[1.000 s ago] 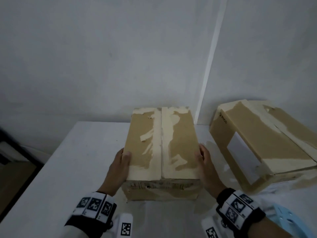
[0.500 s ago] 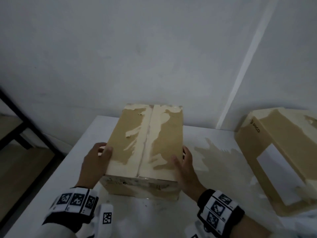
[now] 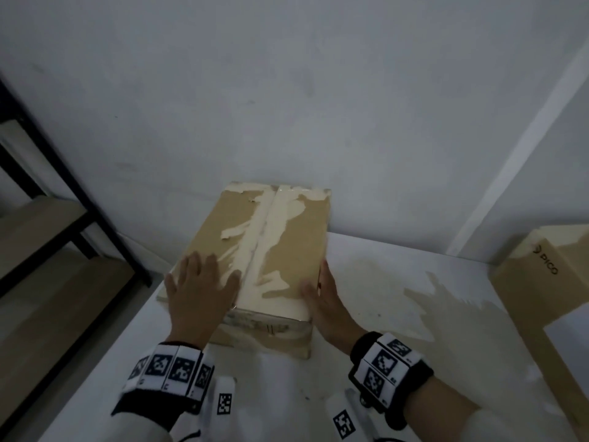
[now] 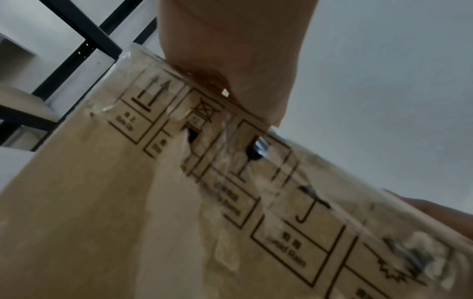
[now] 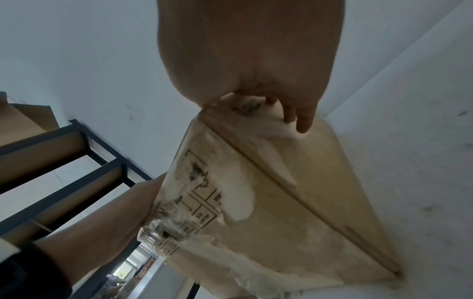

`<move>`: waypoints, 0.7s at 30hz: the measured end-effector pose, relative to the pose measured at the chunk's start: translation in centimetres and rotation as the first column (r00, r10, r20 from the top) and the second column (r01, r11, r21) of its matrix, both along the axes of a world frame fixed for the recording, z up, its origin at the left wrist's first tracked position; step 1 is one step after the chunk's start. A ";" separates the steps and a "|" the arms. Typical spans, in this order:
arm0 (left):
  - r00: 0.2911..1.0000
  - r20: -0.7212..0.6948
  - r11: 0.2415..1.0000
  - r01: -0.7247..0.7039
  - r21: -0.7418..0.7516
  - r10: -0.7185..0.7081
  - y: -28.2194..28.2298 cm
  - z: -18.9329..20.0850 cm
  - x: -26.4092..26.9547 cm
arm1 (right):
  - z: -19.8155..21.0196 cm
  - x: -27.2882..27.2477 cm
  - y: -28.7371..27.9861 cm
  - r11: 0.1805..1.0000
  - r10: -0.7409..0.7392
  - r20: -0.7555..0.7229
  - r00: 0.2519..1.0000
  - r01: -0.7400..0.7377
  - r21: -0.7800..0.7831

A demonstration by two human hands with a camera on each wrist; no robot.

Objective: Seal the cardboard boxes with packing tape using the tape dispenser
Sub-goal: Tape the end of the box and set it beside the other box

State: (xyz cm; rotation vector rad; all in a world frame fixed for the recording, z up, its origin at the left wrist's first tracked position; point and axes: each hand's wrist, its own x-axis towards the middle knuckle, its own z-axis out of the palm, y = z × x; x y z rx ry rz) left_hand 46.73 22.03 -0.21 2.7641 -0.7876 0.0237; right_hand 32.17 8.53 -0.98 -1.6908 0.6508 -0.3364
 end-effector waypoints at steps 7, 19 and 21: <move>0.999 -0.049 1.000 -0.007 -0.010 0.006 0.7 0.6 3.0 | 0.4 1.1 -0.4 0.990 0.138 -0.097 0.986 -0.138 0.002; 0.996 -0.087 1.000 0.005 -0.030 -0.008 -1.8 2.2 -2.5 | 1.8 -3.9 -1.8 0.983 0.130 -0.253 0.959 -0.158 -0.097; 0.992 -0.058 0.994 0.110 -0.020 -0.111 -3.9 2.5 -5.3 | 2.4 -6.9 -2.8 0.989 0.051 -0.250 0.967 -0.083 -0.121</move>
